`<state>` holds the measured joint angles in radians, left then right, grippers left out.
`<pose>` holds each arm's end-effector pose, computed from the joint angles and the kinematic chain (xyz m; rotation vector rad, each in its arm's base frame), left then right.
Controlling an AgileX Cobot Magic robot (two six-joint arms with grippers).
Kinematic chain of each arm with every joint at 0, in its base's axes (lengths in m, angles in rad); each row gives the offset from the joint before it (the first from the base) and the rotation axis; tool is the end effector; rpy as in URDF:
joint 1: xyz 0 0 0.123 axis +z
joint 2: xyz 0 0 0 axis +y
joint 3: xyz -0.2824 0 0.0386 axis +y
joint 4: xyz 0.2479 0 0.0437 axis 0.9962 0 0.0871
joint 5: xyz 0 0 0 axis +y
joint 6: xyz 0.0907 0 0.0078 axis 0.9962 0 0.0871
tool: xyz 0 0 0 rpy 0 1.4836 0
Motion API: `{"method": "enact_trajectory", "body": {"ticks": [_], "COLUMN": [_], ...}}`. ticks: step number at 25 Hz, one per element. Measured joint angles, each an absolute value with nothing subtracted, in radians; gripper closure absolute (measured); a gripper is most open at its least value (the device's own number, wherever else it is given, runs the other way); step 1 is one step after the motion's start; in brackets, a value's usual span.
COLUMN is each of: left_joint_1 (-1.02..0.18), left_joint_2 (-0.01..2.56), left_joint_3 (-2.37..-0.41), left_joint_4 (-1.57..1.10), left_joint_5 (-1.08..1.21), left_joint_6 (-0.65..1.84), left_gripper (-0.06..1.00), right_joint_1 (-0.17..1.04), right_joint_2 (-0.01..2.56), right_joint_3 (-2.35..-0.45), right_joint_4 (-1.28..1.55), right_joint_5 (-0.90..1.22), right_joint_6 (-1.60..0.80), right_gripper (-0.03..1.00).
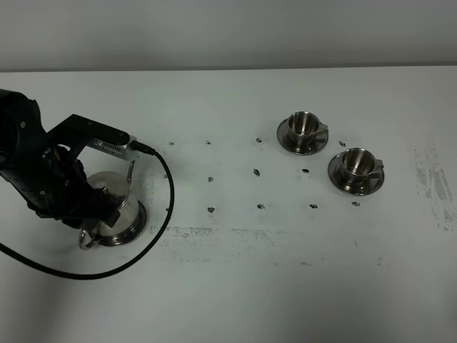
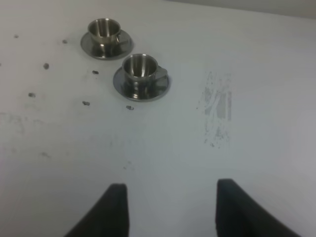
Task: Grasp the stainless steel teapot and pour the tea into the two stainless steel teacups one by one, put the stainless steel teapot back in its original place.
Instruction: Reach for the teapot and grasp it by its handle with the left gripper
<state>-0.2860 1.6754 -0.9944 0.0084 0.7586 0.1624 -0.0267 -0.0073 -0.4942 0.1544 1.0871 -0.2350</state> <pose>0.2952 -0.0863 0.1888 0.6577 2.8483 -0.0104 -0.0066 0.0126 0.2742 -0.2238 2.0471 0.0238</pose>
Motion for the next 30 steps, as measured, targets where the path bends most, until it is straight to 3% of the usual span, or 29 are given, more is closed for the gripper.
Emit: {"method": "enact_trajectory", "body": {"ticks": [30], "left_joint_1": [-0.286], "left_joint_2": [1.748], "left_joint_3": [-0.994], "left_joint_4": [0.008], "left_joint_5": [0.687], "left_joint_6": [0.138], "left_gripper": [0.59], "right_joint_1": [-0.027], "right_joint_2": [-0.007], "right_joint_3": [-0.494], "right_joint_4": [0.154], "right_joint_5": [1.087], "right_joint_6": [-0.235], "right_gripper": [0.55]}}
